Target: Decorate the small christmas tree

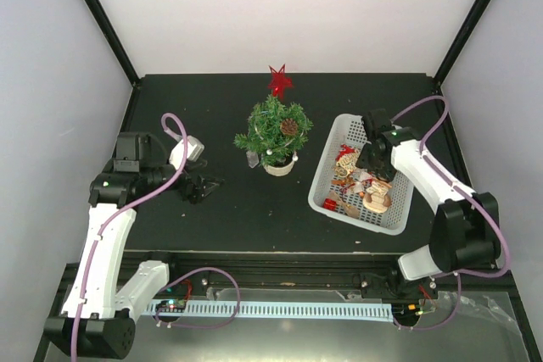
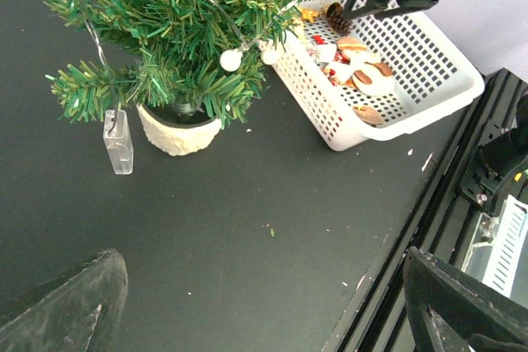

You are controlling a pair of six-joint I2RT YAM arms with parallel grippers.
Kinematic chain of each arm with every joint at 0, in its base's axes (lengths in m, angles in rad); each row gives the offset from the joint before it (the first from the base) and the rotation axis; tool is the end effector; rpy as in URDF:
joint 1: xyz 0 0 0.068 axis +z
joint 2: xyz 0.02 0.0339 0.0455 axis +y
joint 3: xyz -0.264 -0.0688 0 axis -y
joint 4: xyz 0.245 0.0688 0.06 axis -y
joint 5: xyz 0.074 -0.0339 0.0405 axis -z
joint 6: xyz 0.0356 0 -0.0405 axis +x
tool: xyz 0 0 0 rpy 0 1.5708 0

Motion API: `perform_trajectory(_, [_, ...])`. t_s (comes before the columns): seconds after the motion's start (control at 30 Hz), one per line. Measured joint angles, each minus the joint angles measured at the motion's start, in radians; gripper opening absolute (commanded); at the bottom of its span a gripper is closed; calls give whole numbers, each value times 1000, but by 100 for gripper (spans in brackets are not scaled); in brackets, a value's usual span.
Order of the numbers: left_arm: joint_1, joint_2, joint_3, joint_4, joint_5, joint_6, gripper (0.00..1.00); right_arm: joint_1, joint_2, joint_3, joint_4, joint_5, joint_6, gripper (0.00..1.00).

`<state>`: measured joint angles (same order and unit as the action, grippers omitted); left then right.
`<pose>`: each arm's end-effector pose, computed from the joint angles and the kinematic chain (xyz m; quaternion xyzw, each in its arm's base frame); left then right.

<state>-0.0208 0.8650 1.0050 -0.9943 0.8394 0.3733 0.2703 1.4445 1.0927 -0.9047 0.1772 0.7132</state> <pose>0.1466 -0.0296 0.3343 0.3075 0.8107 -0.3196 0.3822 0.2630 0.0663 0.2436 0.2296 0.9567 -0.0034 0.1787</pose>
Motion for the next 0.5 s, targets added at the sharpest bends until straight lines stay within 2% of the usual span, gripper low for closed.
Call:
perform_trajectory(0.23, [0,14,0,-1,5,0,92,-51,68,-3,-11,106,89,67])
perform_trajectory(0.5, [0,13,0,-1,7,0,92,-130,146,-9,44,114,126,66])
